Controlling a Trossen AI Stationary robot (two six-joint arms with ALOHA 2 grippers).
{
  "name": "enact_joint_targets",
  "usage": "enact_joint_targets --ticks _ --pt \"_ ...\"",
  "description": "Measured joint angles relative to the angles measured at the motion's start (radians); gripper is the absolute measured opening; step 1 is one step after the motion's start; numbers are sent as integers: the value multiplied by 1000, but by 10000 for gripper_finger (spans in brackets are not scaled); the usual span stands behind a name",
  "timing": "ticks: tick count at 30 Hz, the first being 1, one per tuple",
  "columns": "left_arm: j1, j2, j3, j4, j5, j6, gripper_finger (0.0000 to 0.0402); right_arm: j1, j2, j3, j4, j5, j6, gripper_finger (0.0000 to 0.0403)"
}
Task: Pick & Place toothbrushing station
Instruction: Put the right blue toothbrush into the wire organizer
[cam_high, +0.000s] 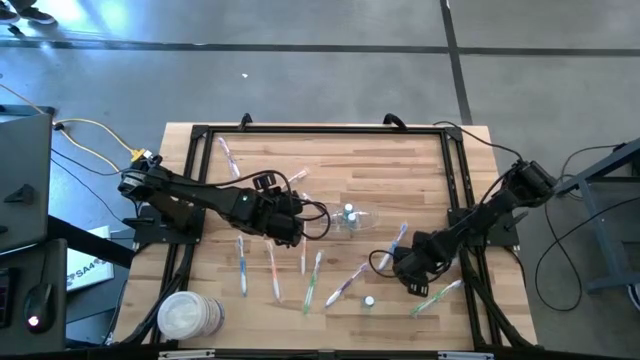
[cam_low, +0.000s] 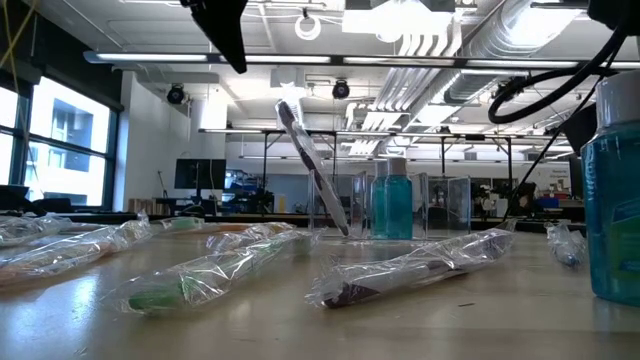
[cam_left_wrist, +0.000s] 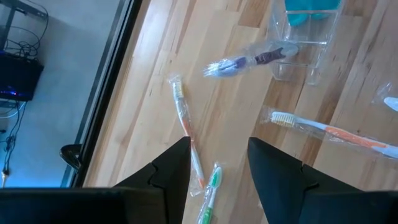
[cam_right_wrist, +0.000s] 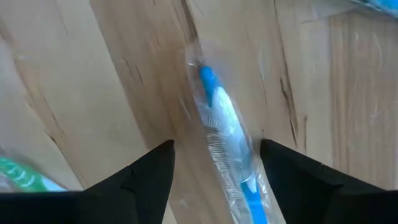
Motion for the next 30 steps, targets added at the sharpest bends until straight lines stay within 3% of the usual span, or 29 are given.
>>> enact_joint_targets --ticks 6,14,22,30 --pt "0 0 -1 32 0 -2 157 -22 1 -2 -15 6 -40 167" --pt "0 0 -1 29 0 -31 157 -66 3 -3 -48 -5 -89 19" --pt "0 0 -1 27 0 -31 157 -78 -32 3 -107 5 -68 17" --pt "0 0 -1 3 -24 -28 157 -75 -150 120 -373 150 -23 15"
